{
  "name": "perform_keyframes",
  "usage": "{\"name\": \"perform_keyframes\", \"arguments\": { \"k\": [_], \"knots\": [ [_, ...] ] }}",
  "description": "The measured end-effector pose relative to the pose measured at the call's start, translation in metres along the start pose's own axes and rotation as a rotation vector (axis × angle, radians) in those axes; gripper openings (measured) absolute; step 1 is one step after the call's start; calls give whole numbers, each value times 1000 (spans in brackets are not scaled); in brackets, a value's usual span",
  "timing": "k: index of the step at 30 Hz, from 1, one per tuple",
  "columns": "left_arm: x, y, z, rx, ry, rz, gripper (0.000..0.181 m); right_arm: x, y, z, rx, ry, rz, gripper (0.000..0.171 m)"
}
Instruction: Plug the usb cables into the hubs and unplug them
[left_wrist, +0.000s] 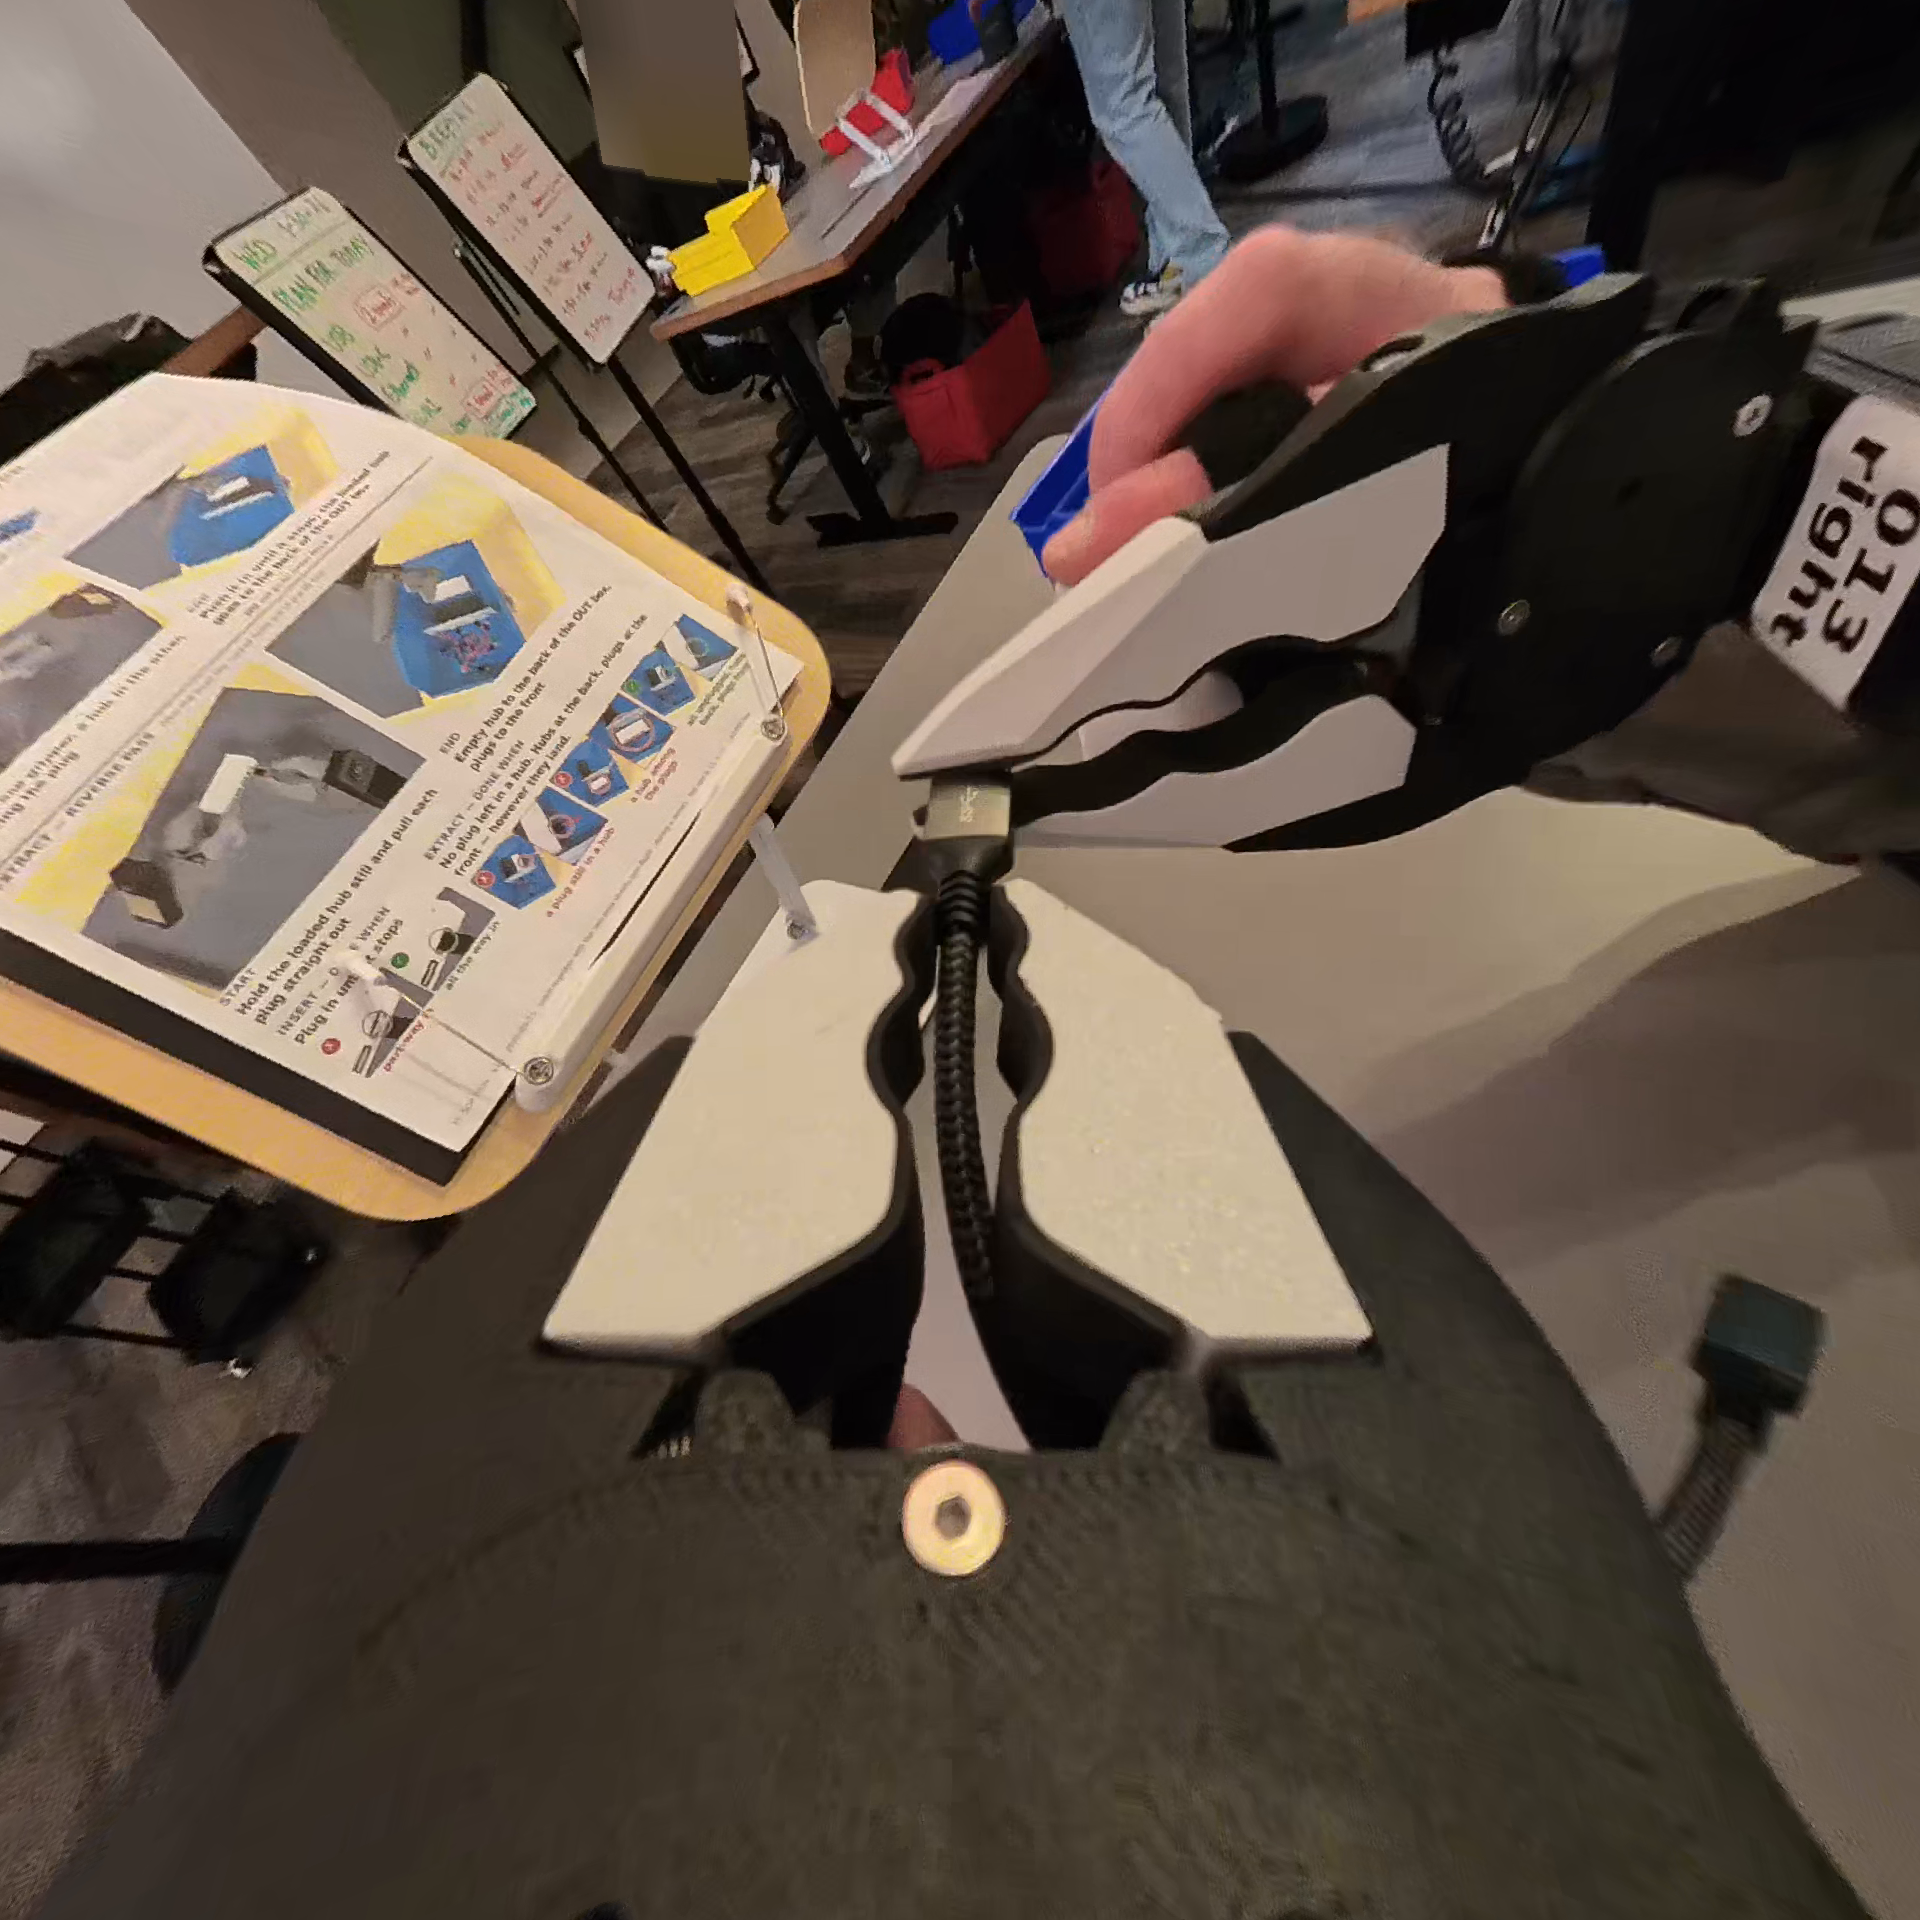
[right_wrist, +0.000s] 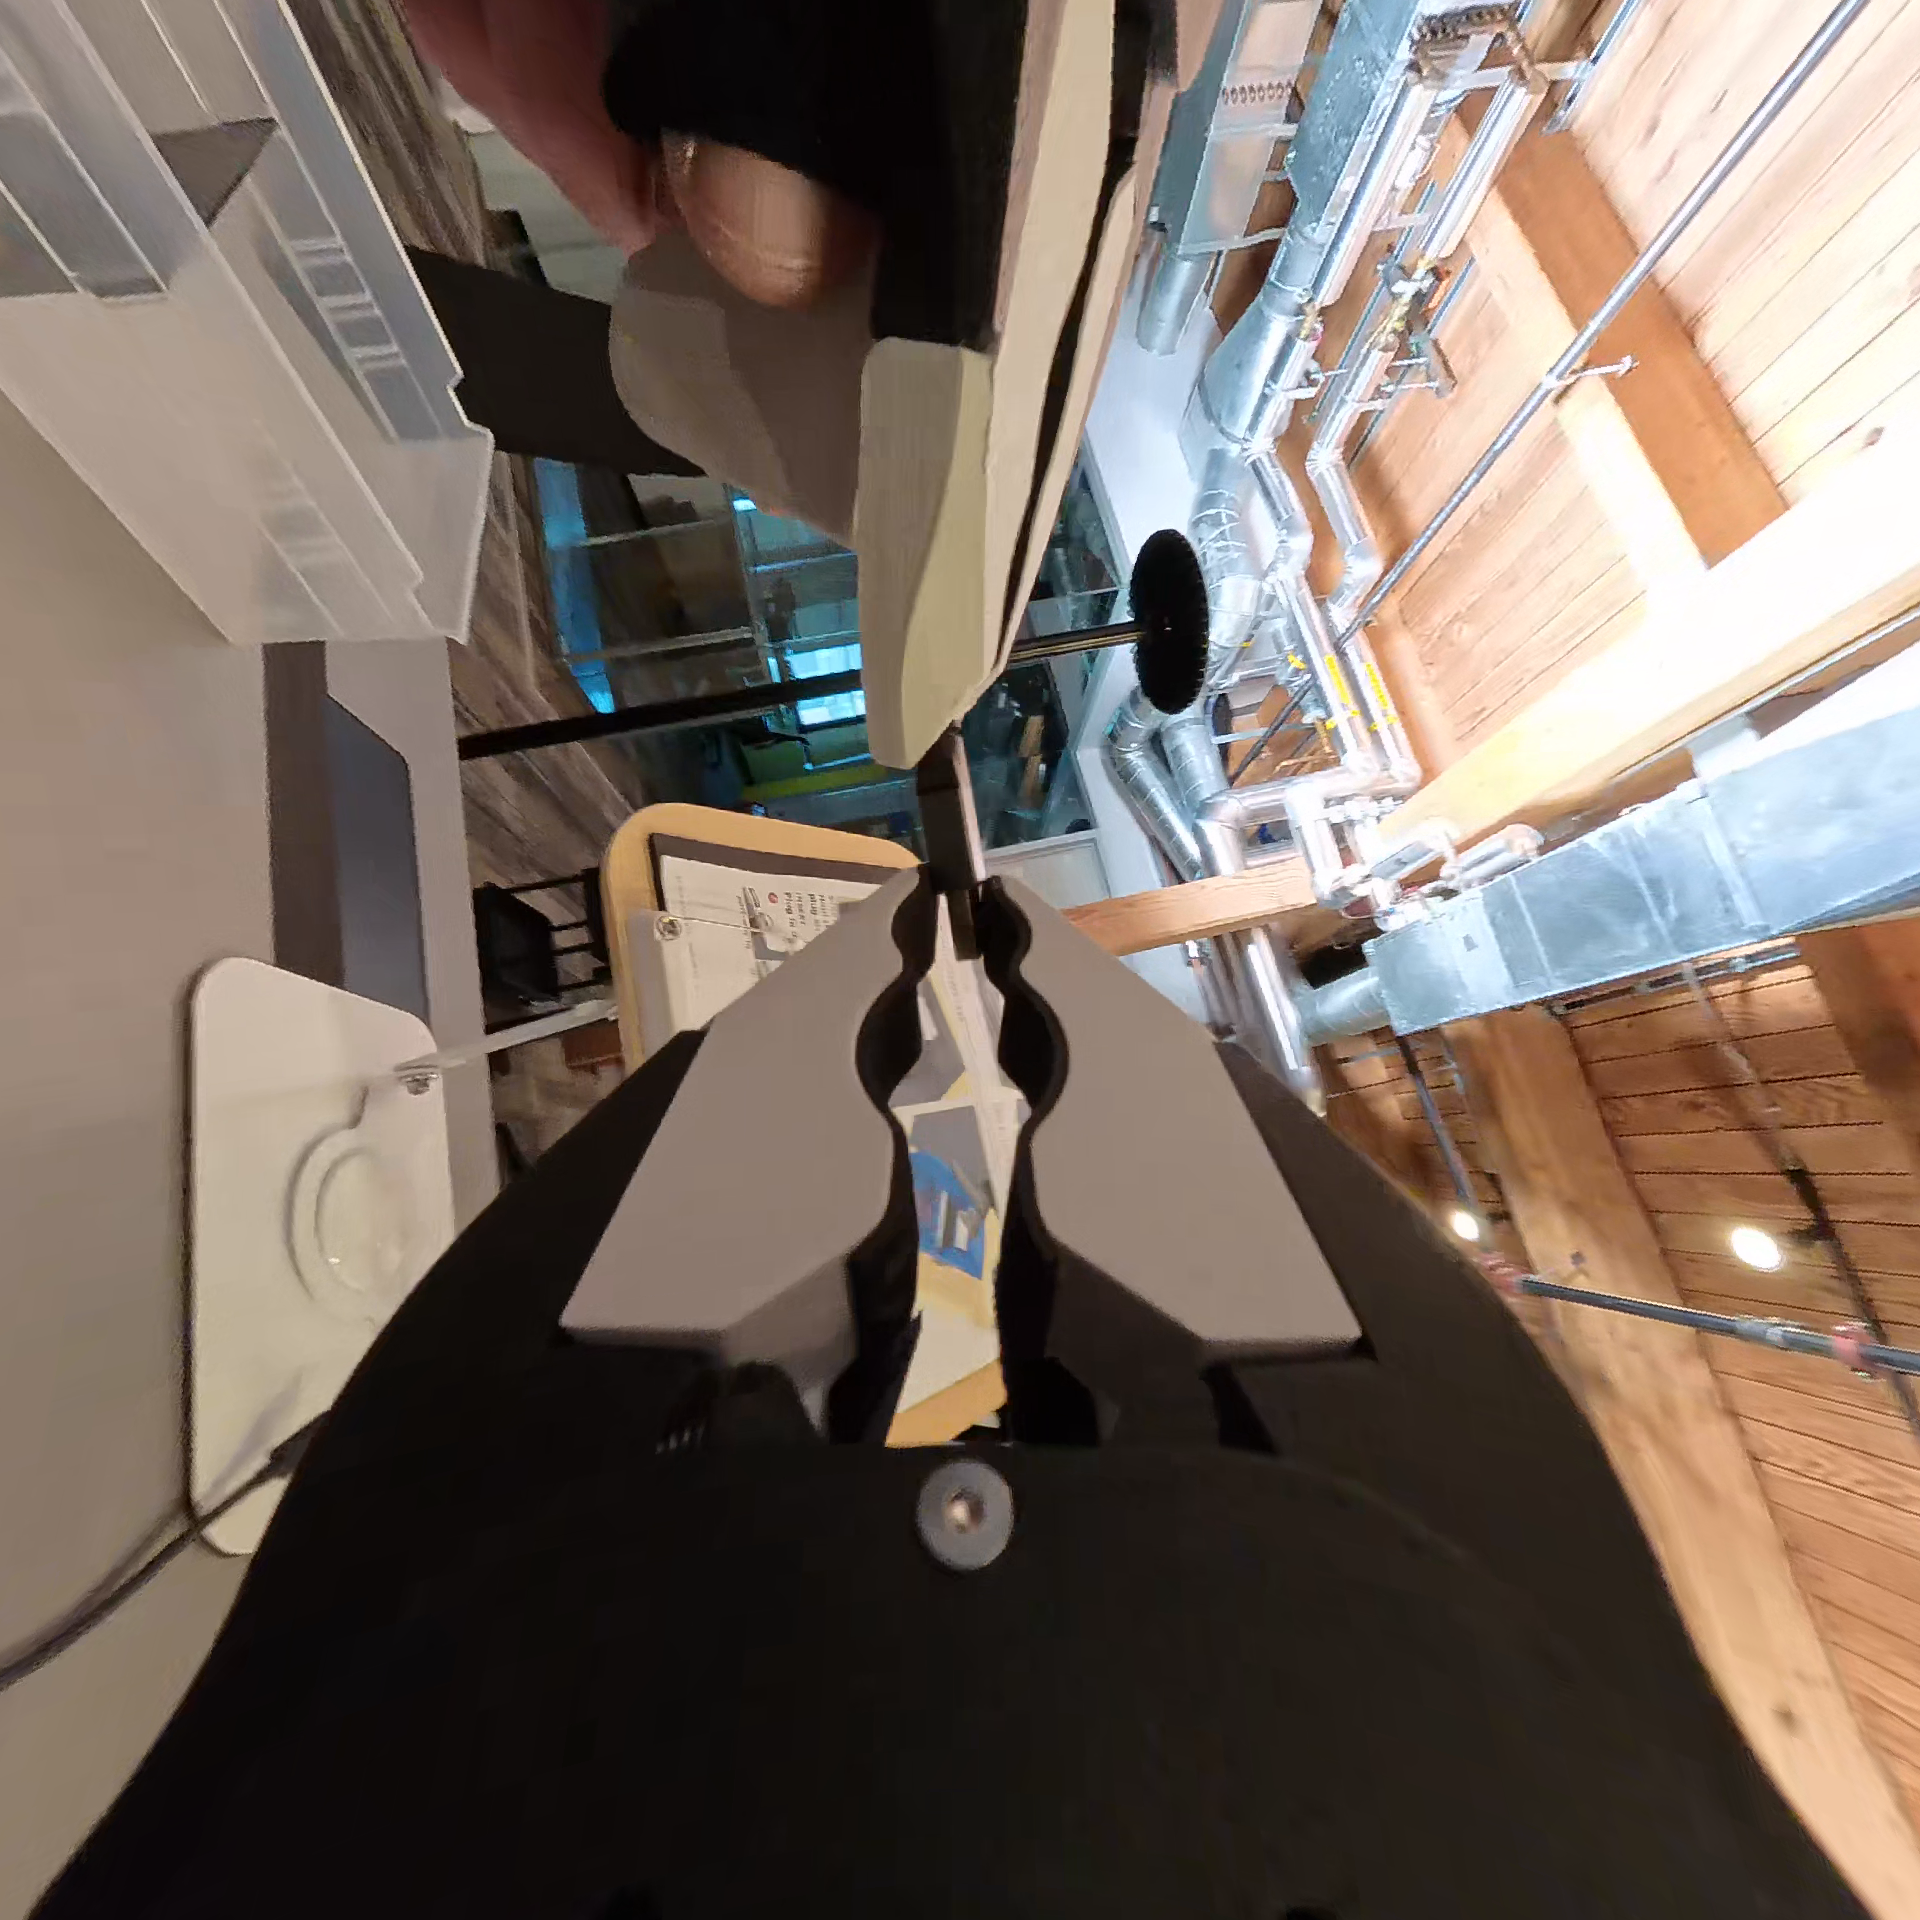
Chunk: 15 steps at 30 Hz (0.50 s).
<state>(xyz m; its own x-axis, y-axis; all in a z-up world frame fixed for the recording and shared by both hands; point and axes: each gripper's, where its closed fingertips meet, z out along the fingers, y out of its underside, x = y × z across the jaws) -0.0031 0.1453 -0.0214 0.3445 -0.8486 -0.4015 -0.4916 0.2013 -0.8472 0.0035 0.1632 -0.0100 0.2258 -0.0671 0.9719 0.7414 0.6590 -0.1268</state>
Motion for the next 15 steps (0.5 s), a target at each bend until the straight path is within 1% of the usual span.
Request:
{"name": "perform_keyframes", "arguments": {
  "k": [2,3,4,6,8,11,15],
  "knots": [
    [-1,-5,-2,33,-20,26,10,1,-2,0,19,-18,67,5],
    [-1,-6,-3,40,-37,44,16,1,-4,-1,33,-30,101,5],
    [0,-8,-3,42,-47,73,28,0,-6,-1,49,-39,125,5],
    [5,-12,-2,51,-44,109,38,0,-8,0,59,-44,143,5],
    [8,-15,-1,59,-29,97,43,0,-12,0,74,-41,167,5],
    [4,-18,0,97,-47,38,36,3,-16,0,80,-23,195,5],
    [-3,-23,-4,198,-62,-114,26,10,-15,1,69,44,216,5]
  ]
}}
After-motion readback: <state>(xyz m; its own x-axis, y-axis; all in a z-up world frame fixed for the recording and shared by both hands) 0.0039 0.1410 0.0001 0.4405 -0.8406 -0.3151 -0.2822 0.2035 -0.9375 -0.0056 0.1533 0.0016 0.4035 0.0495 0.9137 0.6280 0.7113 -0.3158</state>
